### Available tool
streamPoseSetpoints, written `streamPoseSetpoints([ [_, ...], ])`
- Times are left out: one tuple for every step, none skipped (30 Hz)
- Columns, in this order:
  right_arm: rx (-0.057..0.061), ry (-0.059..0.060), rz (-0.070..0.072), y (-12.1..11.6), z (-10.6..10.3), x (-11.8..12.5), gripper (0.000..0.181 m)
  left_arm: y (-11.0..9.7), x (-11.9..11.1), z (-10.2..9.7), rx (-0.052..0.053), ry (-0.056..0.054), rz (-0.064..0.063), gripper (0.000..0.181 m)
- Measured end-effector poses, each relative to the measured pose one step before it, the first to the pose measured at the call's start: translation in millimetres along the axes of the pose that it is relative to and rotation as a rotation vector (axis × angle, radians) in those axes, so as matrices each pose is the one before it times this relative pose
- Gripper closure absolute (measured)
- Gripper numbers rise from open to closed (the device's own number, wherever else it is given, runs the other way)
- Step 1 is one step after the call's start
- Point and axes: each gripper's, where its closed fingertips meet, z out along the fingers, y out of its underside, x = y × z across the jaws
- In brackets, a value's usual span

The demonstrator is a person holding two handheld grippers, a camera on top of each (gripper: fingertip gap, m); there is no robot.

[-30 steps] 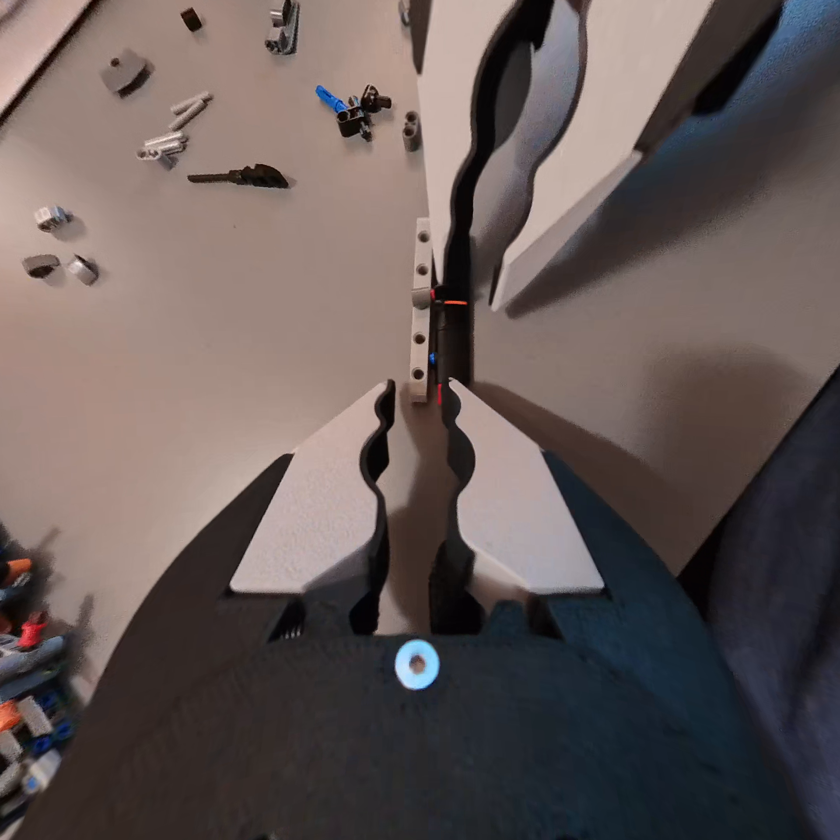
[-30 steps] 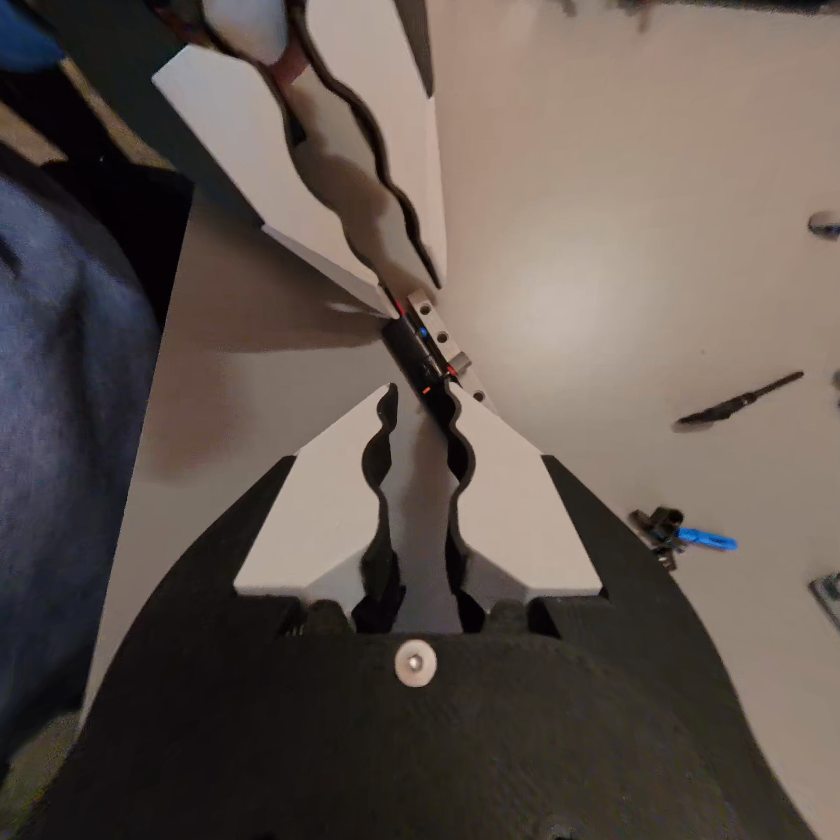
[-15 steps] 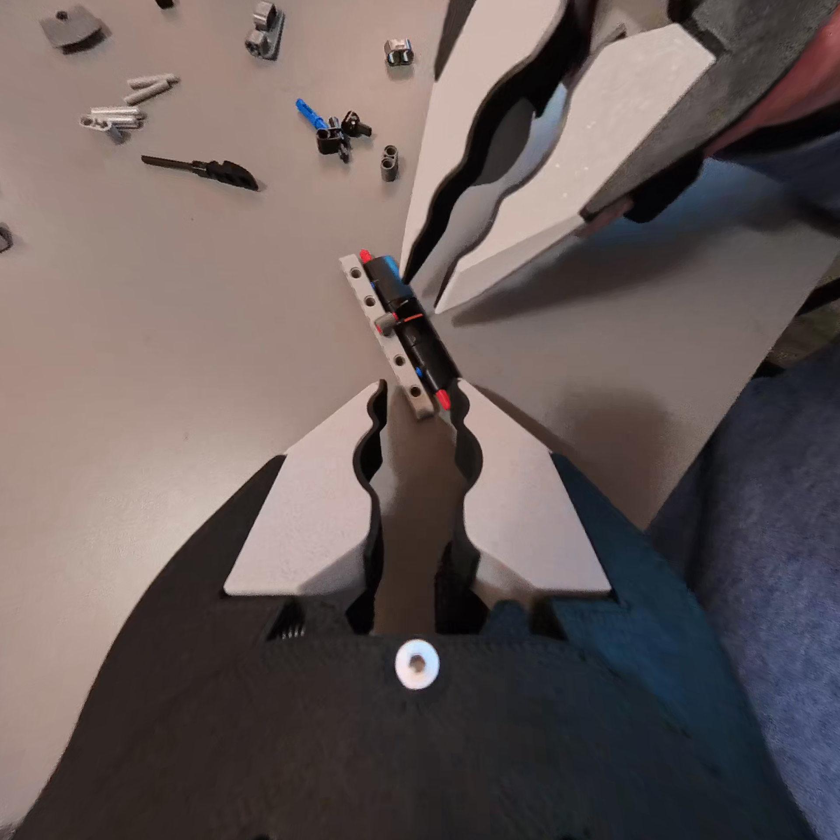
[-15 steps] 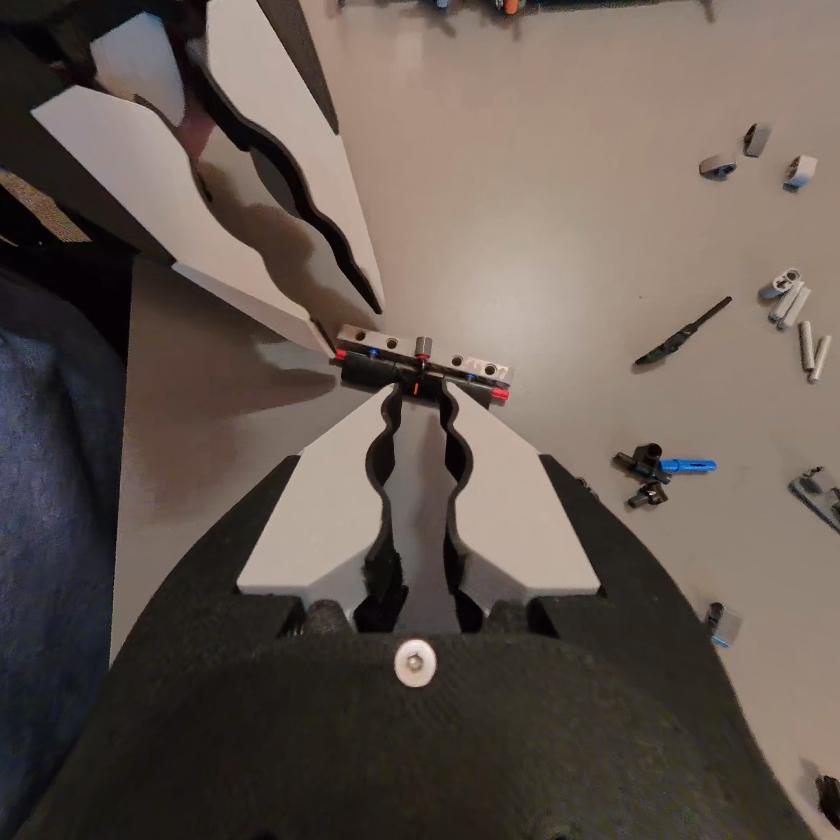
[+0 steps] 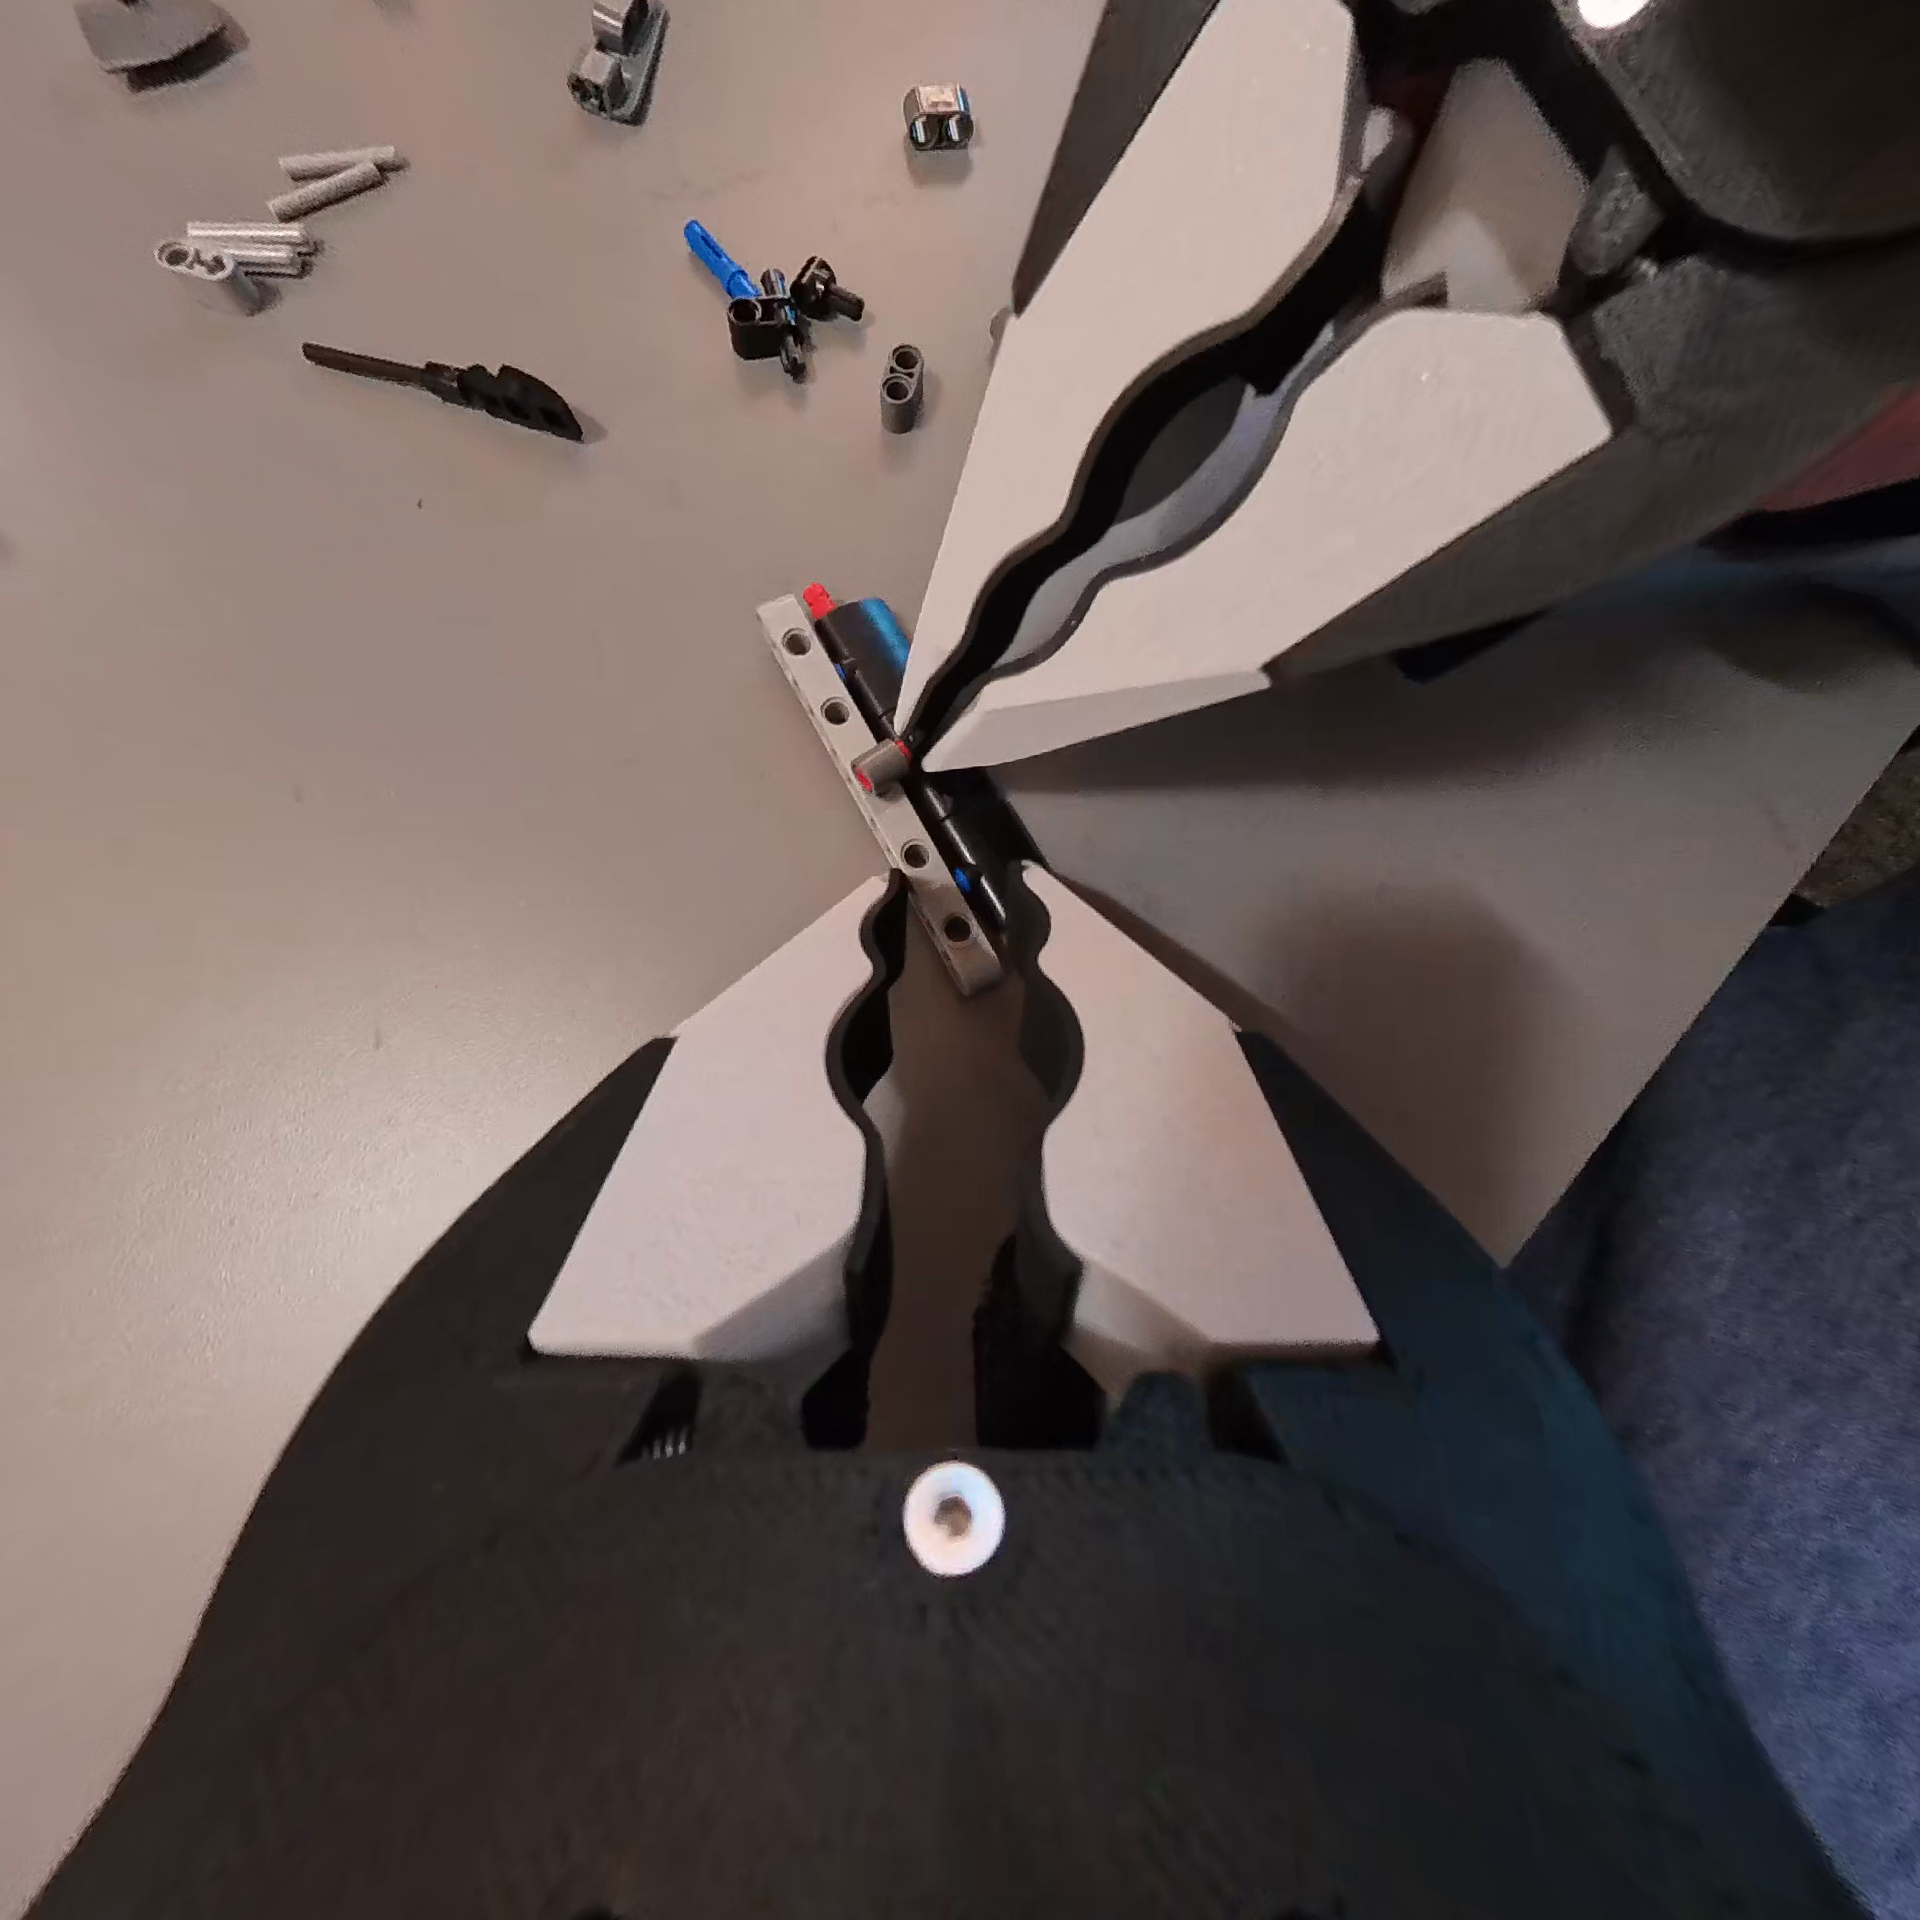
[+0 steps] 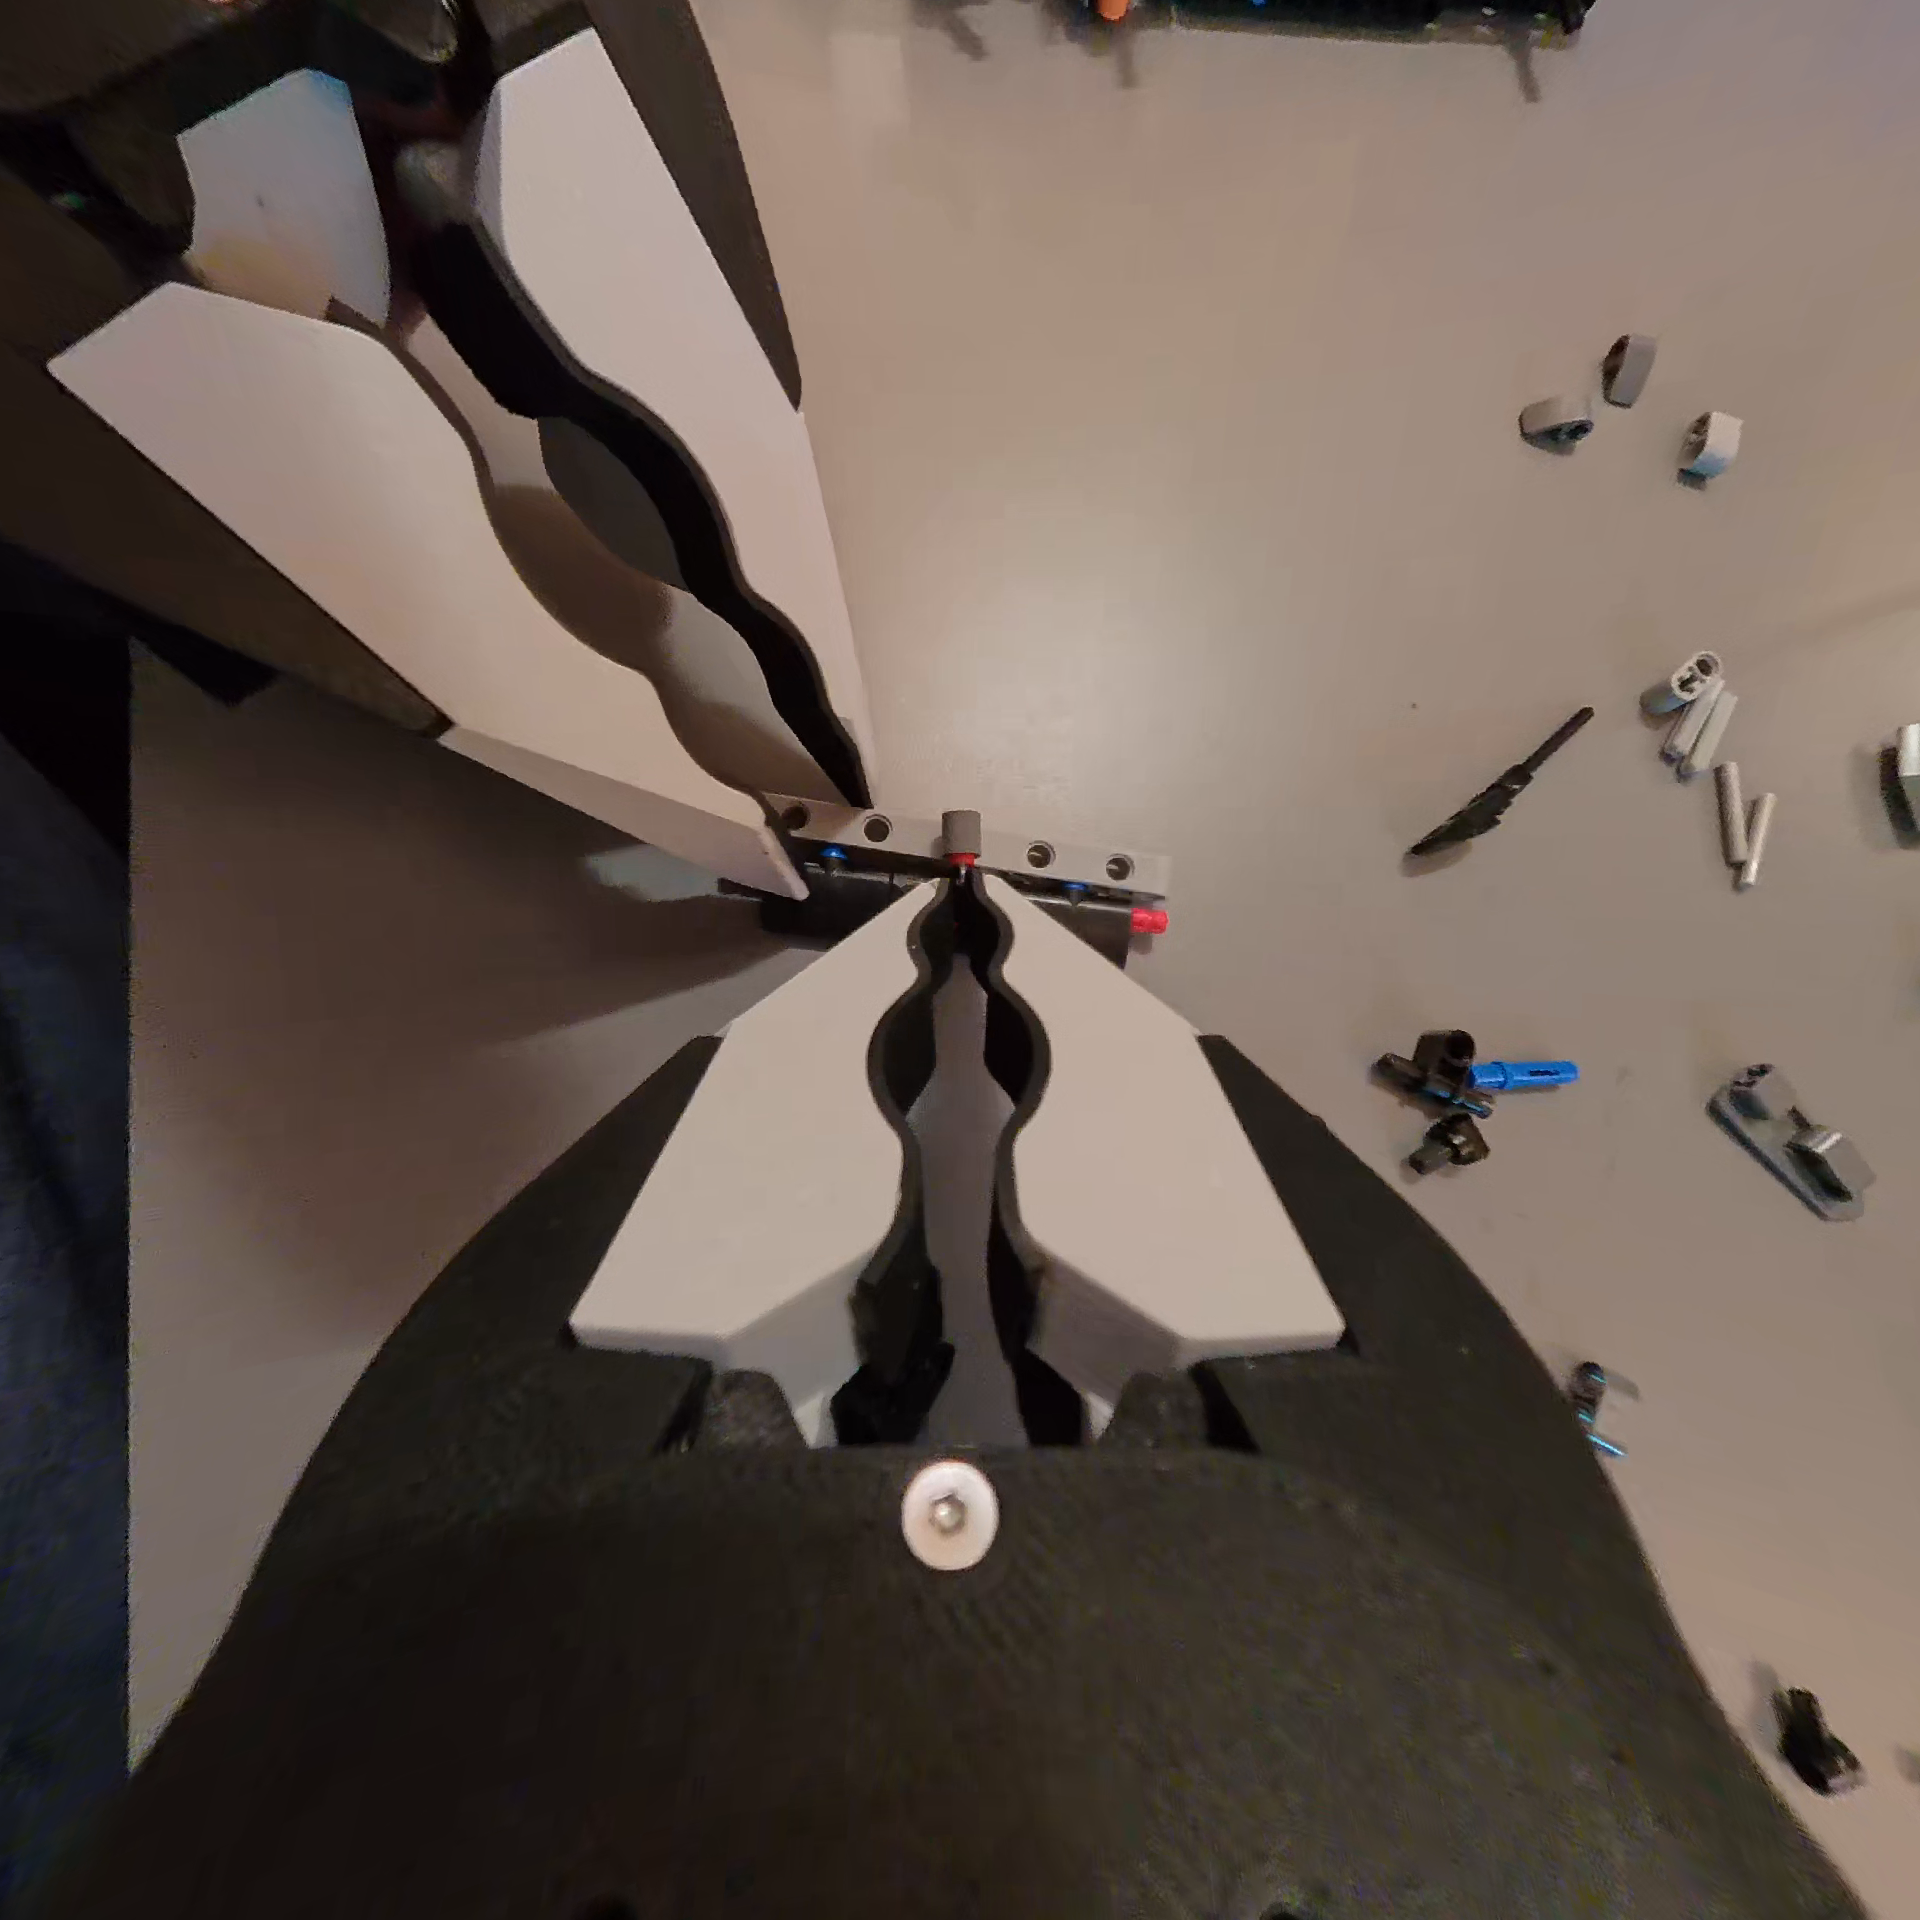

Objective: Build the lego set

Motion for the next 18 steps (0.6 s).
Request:
streamPoseSetpoints([
  [-0.0079,0.013,-0.0034,0.01,0.15,0.19,0.181,-0.13,-0.19,0.05,0.0005,0.0001,-0.0042,0.165],
  [-0.0067,0.0075,0.0062,0.13,0.19,0.1,0.181,0.01,-0.04,0.14,0.0011,0.0005,-0.0062,0.165],
  [-0.0036,0.0021,0.0158,0.04,0.33,0.04,0.181,-0.13,-0.1,-0.03,0.0016,0.0002,-0.0049,0.165],
  [0.0014,-0.0006,0.0136,-0.13,0.21,-0.04,0.181,0.09,-0.16,0.01,-0.0002,-0.0001,-0.0044,0.165],
  [0.0007,-0.0023,0.0118,0.12,-0.11,0.04,0.181,-0.13,-0.24,0.02,0.0012,-0.0016,-0.0042,0.165],
  [0.0005,-0.0026,0.0114,0.14,-0.13,0.03,0.181,-0.14,-0.08,0.1,0.0026,-0.003,-0.0048,0.166],
  [0.0009,-0.0012,0.0083,0.08,-0.04,-0.06,0.181,-0.02,-0.11,0.07,0.0018,-0.0031,-0.0014,0.166],
  [-0.0004,0.0,0.0078,0.1,-0.15,-0.15,0.181,-0.19,-0.18,0.1,0.0016,-0.0035,-0.0025,0.166],
  [-0.0023,0.0016,0.0068,0.05,-0.16,-0.03,0.181,-0.3,-0.49,0.1,0.0031,-0.0061,-0.0038,0.167],
  [-0.0028,0.0029,0.0055,0.11,-0.07,0.04,0.181,-0.27,-0.36,0.27,0.0022,-0.0048,-0.0033,0.168],
  [-0.0015,0.0016,0.0043,-0.16,-0.05,-0.17,0.181,-0.17,-0.5,-0.1,-0.0005,-0.0038,-0.0029,0.169],
  [-0.0011,-0.0003,0.0058,-0.12,0.06,-0.24,0.181,-0.18,-1.04,-0.24,0.0006,-0.0098,0.0015,0.171],
  [-0.0004,0.002,0.0066,-0.05,0.46,-0.3,0.181,0.17,0.07,-0.01,-0.0004,-0.0059,0.0071,0.171],
  [0.0011,0.006,0.0031,-0.35,0.46,-0.09,0.181,0.27,0.01,0.05,0.0,-0.0032,0.0011,0.171],
  [-0.0007,0.0059,0.0006,-0.24,0.17,-0.11,0.181,0.13,-0.1,-0.07,0.0006,0.0006,-0.0038,0.171],
  [-0.0024,0.0038,-0.0028,0.01,-0.08,0.04,0.181,-0.04,-0.02,-0.04,0.0007,0.0009,-0.0036,0.171],
  [0.0015,0.0017,-0.0007,-0.15,0.17,0.09,0.181,-0.06,-0.02,0.04,0.0005,-0.001,0.0014,0.171],
  [0.0048,-0.0018,0.0058,-0.2,0.13,0.23,0.181,-0.08,-0.16,0.06,0.0004,-0.0017,0.0003,0.171],
])
